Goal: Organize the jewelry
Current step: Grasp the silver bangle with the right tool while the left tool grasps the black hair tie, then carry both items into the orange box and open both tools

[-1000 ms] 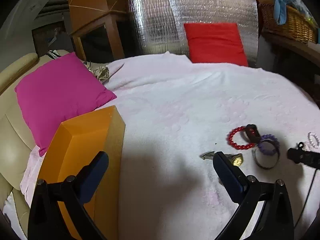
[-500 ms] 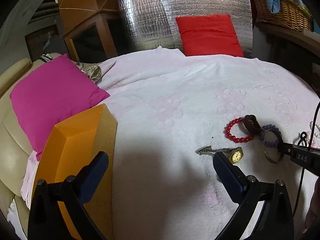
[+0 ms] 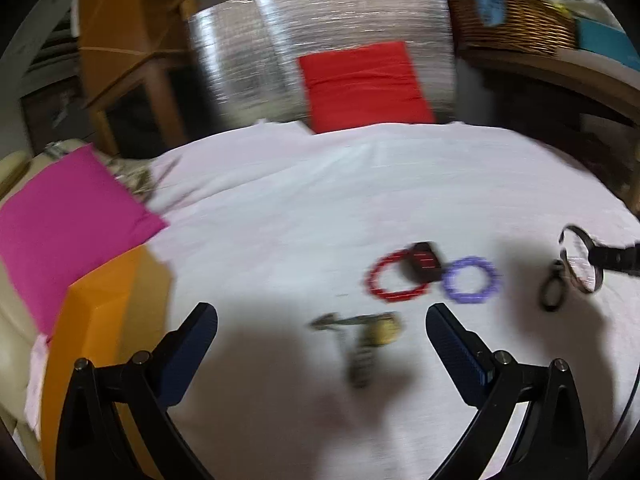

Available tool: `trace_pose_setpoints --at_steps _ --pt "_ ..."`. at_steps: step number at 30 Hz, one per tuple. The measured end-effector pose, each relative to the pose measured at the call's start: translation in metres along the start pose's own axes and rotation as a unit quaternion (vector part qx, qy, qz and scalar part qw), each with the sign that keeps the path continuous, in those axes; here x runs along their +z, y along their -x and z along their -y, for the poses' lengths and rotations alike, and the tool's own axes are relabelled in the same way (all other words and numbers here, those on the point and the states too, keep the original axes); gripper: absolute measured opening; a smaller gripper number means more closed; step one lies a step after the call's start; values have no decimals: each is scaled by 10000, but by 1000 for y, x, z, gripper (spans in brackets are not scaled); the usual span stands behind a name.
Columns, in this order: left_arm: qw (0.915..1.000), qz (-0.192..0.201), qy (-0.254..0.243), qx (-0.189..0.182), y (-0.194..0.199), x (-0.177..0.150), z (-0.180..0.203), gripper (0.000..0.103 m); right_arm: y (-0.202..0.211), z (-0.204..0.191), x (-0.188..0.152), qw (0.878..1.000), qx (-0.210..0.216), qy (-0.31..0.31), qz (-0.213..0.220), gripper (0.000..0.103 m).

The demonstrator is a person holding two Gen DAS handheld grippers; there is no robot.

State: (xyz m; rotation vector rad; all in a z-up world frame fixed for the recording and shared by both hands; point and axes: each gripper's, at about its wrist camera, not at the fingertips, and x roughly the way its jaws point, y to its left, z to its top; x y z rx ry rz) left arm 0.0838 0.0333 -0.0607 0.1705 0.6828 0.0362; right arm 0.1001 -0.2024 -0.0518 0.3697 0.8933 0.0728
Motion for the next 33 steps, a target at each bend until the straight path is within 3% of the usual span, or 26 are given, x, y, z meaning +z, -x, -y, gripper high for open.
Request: trace_pose_setpoints --at_steps 8,13,15,19,21,22,24,26,33 --pt "9917 -39 -342 -1237 -10 13 80 103 28 74 13 9969 -251 -722 176 5" --pt "9834 -241 -603 -1696 -26 12 124 100 36 91 17 9941 -257 -1023 257 5" --pt "9793 -308 -622 -1902 -30 11 133 81 43 102 19 9929 -243 -1124 314 5" --pt "9737 -580 -752 -2070 -44 9 147 54 45 108 19 9922 -237 -1182 304 5" --pt "9700 -695 -740 -2211 -49 7 148 34 46 109 20 9924 -256 -1160 307 5" --pt "9692 -682 -723 -2254 -49 7 146 31 46 110 19 9925 -248 -1154 305 5" --pt "9673 -640 -711 -2349 -44 7 141 15 48 112 16 9929 -261 -1116 315 5" --pt "9663 -588 -682 -2411 -38 7 134 6 48 110 15 9933 -255 -1076 327 5" --pt "9752 -351 -189 -2178 -5 11 84 5 46 79 11 9968 -97 -724 337 5"
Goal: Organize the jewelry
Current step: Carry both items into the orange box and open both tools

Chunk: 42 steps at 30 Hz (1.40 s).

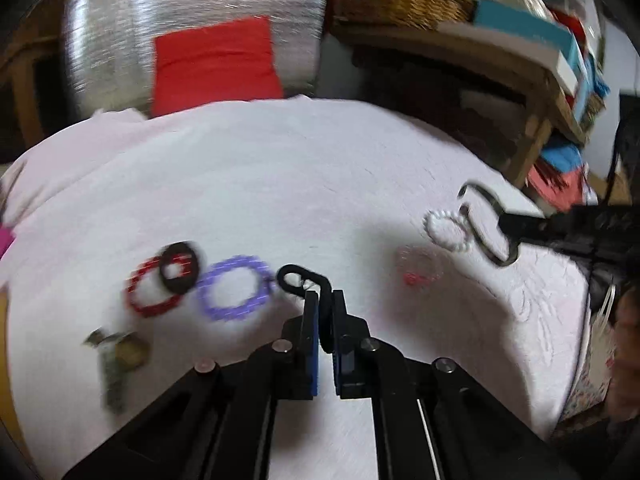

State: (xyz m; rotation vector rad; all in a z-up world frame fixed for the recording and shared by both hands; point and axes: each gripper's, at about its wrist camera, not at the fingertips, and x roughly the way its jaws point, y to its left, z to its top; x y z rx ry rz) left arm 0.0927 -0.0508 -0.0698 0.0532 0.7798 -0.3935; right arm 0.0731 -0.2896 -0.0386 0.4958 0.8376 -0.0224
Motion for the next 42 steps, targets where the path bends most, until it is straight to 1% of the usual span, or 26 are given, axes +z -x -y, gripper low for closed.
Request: trace_pose_setpoints --at_steps 4,7,9,11,15,17,18,20,22,23,24,26,27,29,30,33,35,38,42 --pt "9988 234 298 296 36 -8 -30 5 -6 -28 -10 9995 177 236 -64 5" --pt "9960 389 672 452 67 -14 -61 5 -9 -47 -18 9988 263 402 -50 5" --pt "9919 537 878 750 90 -19 -81 5 -11 -61 -25 9980 334 529 -29 5" --pt "9871 674 1116 934 111 -25 -99 5 -14 -76 -33 9968 456 659 -44 5" --pt "9761 929 1472 1304 149 -36 -124 5 -18 -116 -52 9910 868 1012 -80 5" --pt "9695 1111 1586 1503 169 -41 -134 5 -20 -140 -64 9866 1073 1226 -98 5" --pt "9646 1232 1633 1665 183 -46 -140 5 -21 -155 -72 9831 1205 1373 -123 5" --pt "9576 1335 1706 1899 199 -55 -149 5 -23 -185 -88 9752 1458 1653 -205 5" --pt "9480 1405 1868 2161 210 -66 -161 5 -26 -212 -106 9678 1620 1904 -295 5" --pt "9432 1420 1957 2279 216 -72 -168 5 -27 -226 -115 9640 1689 2024 -350 5" --pt "9356 1421 2101 2455 220 -79 -178 5 -29 -237 -122 9608 1752 2110 -404 5" --pt "9264 1372 2314 2637 222 -90 -192 5 -34 -265 -139 9526 1896 2317 -540 5" --pt "9202 1330 2436 2759 222 -97 -202 5 -36 -275 -145 9500 1923 2391 -578 5" --pt "9114 1201 2558 2991 219 -105 -217 5 -44 -302 -157 9445 2008 2512 -678 5" --pt "9075 1102 2661 3057 215 -110 -226 5 -48 -312 -161 9428 2033 2537 -730 5" --pt "8995 834 3077 2989 207 -125 -252 5 -63 -348 -173 9369 2082 2682 -833 5" --pt "8967 769 3271 2881 208 -133 -264 5 -67 -372 -179 9338 2084 2791 -818 5" --pt "8944 750 3366 2849 207 -135 -272 5 -77 -398 -187 9312 2074 2873 -851 5" --pt "8914 733 3485 2804 210 -139 -277 5 -84 -421 -196 9264 2041 3037 -889 6"
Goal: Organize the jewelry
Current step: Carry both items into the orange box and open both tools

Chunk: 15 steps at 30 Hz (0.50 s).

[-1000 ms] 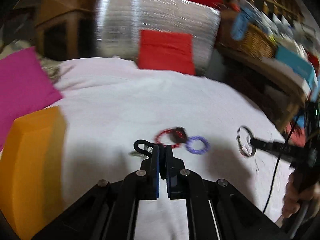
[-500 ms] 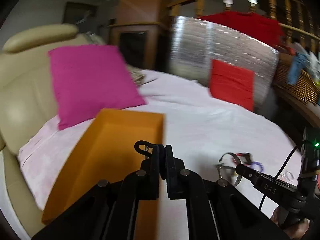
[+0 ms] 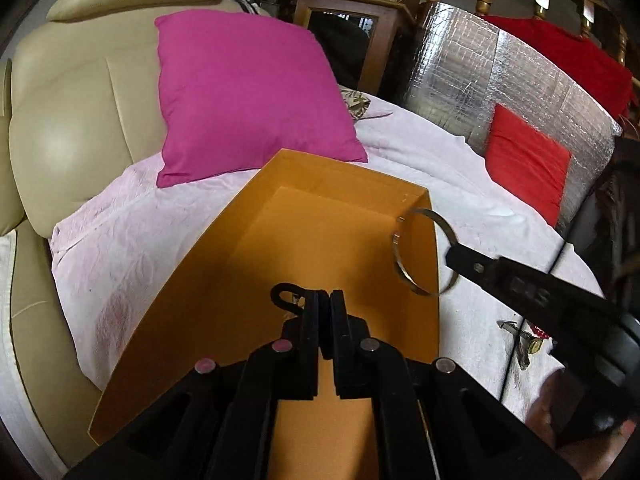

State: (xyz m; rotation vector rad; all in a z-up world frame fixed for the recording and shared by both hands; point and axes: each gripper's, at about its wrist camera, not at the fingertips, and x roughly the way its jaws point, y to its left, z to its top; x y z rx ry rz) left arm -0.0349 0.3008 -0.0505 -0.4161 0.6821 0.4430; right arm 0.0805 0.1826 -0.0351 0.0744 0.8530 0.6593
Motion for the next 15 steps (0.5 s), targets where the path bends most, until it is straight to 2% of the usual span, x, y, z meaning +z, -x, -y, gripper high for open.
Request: trace_pose_setpoints --at_steps 4,10,15 --pt "9999 -4 95 59 4 2 -4 5 -19 -12 5 9998 -38 133 -138 6" --pt "9983 -31 499 315 4 5 -23 7 -38 -24 6 9987 46 286 -409 11" --pt "9968 106 654 441 9 7 -34 30 -34 -27 8 9987 -32 269 -440 11"
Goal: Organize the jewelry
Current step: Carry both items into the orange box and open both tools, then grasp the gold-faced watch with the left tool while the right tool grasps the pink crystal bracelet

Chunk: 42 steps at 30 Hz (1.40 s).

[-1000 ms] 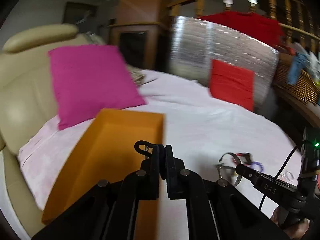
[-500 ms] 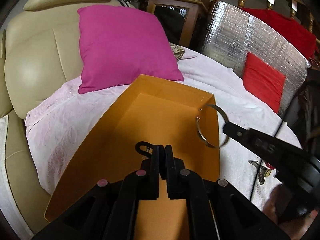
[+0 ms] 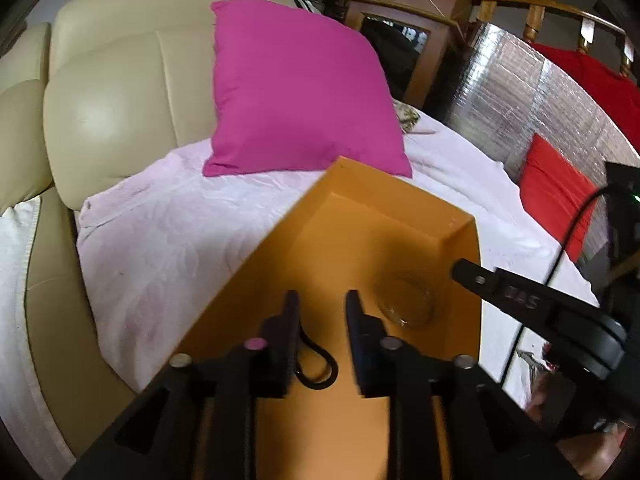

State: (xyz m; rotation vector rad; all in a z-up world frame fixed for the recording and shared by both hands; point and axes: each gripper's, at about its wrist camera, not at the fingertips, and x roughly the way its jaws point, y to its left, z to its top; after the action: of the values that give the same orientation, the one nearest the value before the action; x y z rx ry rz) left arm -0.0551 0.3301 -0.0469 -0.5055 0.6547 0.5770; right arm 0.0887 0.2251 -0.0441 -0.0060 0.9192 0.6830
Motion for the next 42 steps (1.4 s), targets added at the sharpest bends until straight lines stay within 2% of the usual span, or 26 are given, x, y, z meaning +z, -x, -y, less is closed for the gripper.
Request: trace_pose_setpoints --at_steps 4,9,14,16,18,20,25,31,36,42 --pt "9998 206 -4 84 5 3 0 35 15 0 0 9997 -136 42 196 11" --pt "9980 520 -280 215 14 2 15 51 37 12 -2 9988 -359 -35 325 11" --pt "9956 691 -562 295 17 0 34 58 66 37 -5 9968 -642 -137 465 11" --pt "9951 681 -644 319 16 -2 41 59 80 52 -7 9954 -796 -197 504 11" --pt "9947 668 -719 319 14 -4 49 61 93 67 -10 9941 -919 -265 503 19" --pt "9934 728 -824 335 15 -7 58 62 107 84 -14 9927 -1021 -394 510 32" --pt "9870 946 -1267 273 22 -16 88 68 143 122 -25 9869 -1379 -562 627 32" --pt "9803 810 -1800 -14 21 -32 123 71 187 184 -52 9741 -1897 -988 740 32" --pt "9749 778 -2068 -252 23 -44 146 71 210 239 -75 9624 -2094 -1532 801 32" --pt "9661 747 -2440 -393 17 -54 169 71 228 291 -103 9522 -2117 -1992 943 32"
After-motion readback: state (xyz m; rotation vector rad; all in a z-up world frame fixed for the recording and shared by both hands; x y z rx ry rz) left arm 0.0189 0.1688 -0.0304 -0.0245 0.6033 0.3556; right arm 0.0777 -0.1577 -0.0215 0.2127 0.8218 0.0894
